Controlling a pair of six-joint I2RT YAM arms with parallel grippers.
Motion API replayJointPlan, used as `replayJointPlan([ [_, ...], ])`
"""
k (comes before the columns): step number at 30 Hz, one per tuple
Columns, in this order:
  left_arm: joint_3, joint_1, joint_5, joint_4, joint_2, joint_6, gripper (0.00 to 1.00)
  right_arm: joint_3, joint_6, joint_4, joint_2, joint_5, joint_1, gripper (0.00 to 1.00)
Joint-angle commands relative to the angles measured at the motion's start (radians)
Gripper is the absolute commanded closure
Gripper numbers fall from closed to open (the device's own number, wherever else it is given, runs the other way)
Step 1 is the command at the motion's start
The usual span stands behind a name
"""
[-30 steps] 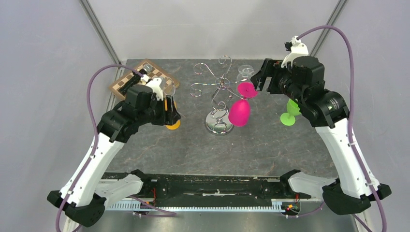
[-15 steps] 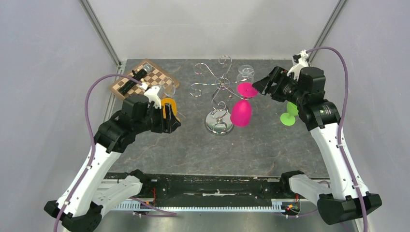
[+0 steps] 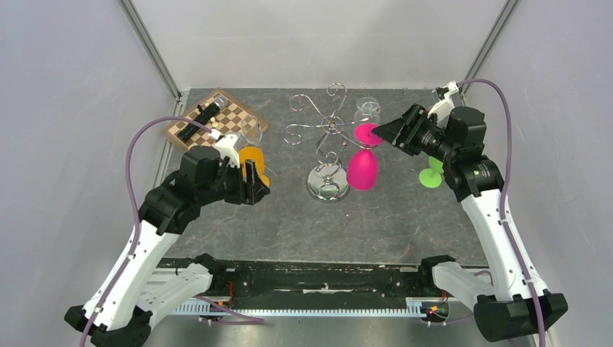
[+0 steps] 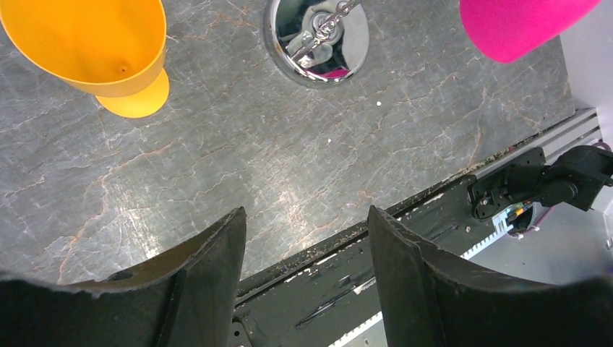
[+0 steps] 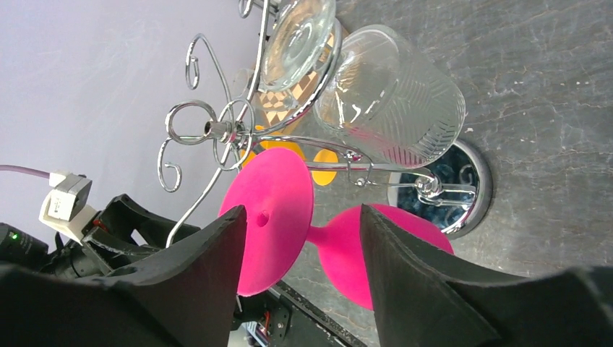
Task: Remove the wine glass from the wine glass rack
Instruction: Pick up the wine glass from the wine rack.
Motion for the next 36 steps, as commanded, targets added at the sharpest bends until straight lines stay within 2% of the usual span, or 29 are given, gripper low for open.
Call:
replayJointPlan([
  [1,-0.008,0.002,0.037,0.013,-0.025,-0.023,0.31,-0.010,0.051,0.074,-0.031,-0.058,-0.010,0.42],
  [8,-0.006,0.002,0.035,0.004,-0.037,-0.023,0.31,-0.009,0.075,0.082,-0.052,-0.060,-0.012,0.55],
  [19,0.000,0.002,0.026,-0.012,-0.056,-0.025,0.31,-0.036,0.105,0.112,-0.074,-0.082,-0.014,0.83],
  [27,0.012,0.002,0.019,-0.028,-0.066,-0.026,0.31,-0.052,0.143,0.152,-0.082,-0.102,-0.014,0.87],
  [31,0.012,0.002,0.013,-0.033,-0.073,-0.026,0.31,-0.054,0.158,0.162,-0.084,-0.107,-0.014,1.00],
  [36,0.013,0.002,0.011,-0.043,-0.082,-0.027,0.31,-0.046,0.172,0.166,-0.099,-0.101,-0.015,1.00],
])
